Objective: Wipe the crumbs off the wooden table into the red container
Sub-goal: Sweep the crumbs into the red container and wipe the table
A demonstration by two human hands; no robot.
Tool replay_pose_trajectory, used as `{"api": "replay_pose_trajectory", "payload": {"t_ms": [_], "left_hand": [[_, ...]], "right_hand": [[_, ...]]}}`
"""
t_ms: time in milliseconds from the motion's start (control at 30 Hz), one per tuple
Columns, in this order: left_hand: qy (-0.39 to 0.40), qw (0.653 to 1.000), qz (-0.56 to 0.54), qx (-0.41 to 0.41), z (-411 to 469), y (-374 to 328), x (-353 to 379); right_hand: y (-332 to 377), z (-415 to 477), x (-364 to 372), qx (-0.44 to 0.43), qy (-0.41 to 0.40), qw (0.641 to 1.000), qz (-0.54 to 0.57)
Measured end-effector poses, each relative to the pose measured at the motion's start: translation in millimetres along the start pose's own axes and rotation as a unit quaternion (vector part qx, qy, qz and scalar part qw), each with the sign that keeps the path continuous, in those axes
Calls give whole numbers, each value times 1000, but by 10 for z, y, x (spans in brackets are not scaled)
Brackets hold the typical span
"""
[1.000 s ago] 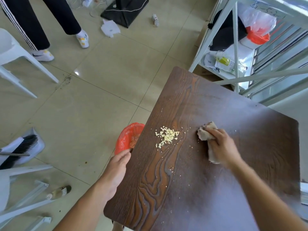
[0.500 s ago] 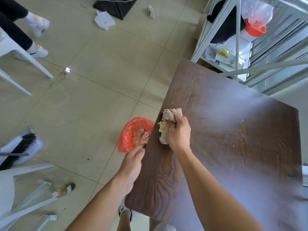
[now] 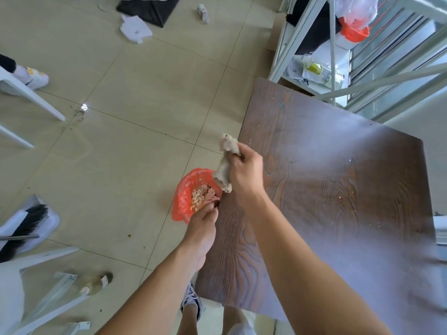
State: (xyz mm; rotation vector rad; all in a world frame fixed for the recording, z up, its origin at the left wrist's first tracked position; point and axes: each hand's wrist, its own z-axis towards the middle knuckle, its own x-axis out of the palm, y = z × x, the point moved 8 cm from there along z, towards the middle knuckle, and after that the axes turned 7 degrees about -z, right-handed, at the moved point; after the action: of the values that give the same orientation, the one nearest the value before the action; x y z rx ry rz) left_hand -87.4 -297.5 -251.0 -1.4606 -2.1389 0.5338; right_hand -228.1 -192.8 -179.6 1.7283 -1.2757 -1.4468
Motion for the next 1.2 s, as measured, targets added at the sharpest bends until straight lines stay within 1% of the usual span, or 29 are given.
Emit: {"api": "replay_pose_trajectory", "payload": {"t_ms": [67, 133, 200, 267, 333, 400, 500, 533, 600, 633, 700, 800, 867, 1000, 1100, 1200], "left_hand": [[10, 1000, 12, -13, 19, 28, 8], [29, 999, 23, -10, 41, 50, -6], [39, 999, 20, 3, 61, 72, -17], [42, 999, 18, 7, 41, 65, -18], [39, 999, 12, 8, 48, 71, -41], [43, 999, 9, 3, 53, 78, -32], [51, 999, 4, 4, 66, 69, -13], [57, 998, 2, 5, 75, 71, -5], [65, 998, -7, 2, 81, 87, -9], [67, 998, -12, 1, 93, 100, -28], [67, 998, -11, -1, 103, 115, -72], [74, 997, -26, -8, 123, 174, -83], [65, 997, -37, -18, 110, 197, -82], [73, 995, -66, -26, 96, 188, -66], [77, 995, -55, -20, 123, 186, -64], [68, 997, -21, -24, 127, 172, -90]], "right_hand": [[130, -104, -361, -8, -11, 998, 64], [253, -295, -846, -20, -33, 996, 83], [257, -536, -1383, -37, -72, 996, 48], [117, -799, -1891, -30, -120, 992, -11], [-190, -1034, -2274, 6, -151, 987, -47], [-617, -1242, -2449, 57, -168, 982, -67], [-1285, -1445, -2170, 157, -174, 970, -65], [-1435, -1474, -1995, 174, -185, 964, -72], [-1551, -1463, -1665, 183, -226, 951, -109], [-1529, -1430, -1544, 188, -252, 942, -115], [-1380, -1289, -1313, 183, -281, 937, -101], [-1109, -1074, -967, 171, -280, 940, -96], [-942, -952, -751, 161, -278, 943, -91], [-691, -703, -361, 134, -240, 955, -106], [-493, -530, -110, 117, -214, 963, -113], [-306, -380, 103, 106, -186, 971, -106]]}}
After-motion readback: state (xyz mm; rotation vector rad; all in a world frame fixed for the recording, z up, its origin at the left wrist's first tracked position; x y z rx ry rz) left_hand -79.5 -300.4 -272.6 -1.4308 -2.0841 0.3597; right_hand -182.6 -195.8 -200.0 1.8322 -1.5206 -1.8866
